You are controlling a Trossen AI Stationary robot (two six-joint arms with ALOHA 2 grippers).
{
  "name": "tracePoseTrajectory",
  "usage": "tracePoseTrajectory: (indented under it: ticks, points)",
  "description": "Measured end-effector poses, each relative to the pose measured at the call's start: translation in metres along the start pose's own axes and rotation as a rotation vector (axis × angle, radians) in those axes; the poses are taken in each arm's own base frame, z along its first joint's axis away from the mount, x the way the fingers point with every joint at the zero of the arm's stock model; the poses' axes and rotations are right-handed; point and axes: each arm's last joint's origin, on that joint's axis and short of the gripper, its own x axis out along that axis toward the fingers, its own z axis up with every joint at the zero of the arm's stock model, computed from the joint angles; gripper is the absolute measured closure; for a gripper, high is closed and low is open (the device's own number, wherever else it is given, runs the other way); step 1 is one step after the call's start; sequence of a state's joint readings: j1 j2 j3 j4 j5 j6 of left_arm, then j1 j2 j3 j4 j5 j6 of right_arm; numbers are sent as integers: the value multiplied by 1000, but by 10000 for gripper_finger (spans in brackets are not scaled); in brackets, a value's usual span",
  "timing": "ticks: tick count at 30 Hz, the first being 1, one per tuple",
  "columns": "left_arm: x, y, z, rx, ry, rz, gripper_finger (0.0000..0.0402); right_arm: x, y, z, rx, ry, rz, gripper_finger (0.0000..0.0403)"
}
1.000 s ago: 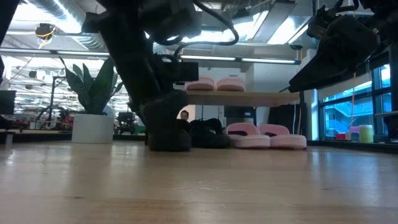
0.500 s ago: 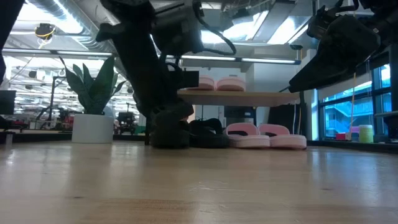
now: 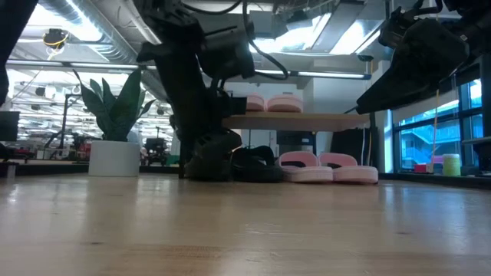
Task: Pick and place slides into the shelf
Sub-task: Put the black slipper under the shelf, then return to Home Position
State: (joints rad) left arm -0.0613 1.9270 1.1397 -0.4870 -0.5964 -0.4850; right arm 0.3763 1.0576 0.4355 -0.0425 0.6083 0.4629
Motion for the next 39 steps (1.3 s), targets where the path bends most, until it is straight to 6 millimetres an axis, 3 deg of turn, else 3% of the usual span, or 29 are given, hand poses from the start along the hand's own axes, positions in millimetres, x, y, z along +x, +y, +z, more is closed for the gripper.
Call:
tracePoseTrajectory:
  ticks: [14,19,23,26,31,35,39]
  points:
    - [-3,-5,-1,23,6,-50,237,0,0,0,0,0,0,161]
    - [-29,-13,-2,38,-26,-141,237,0,0,0,0,-3,2,161]
    - [-64,-12,2,43,-110,-207,237,-2,0,6,25,-60,-30,161]
    - [-93,-3,4,69,-181,-257,237,-8,0,19,-5,-114,-50,161]
    - [-139,33,0,30,-328,-331,237,-22,-1,37,-76,-186,-27,161]
    - [-158,64,-17,-62,-499,-374,237,-35,-7,45,-96,-240,-15,161]
    - [-167,90,-49,-130,-656,-423,237,-48,-17,46,-101,-255,-11,161]
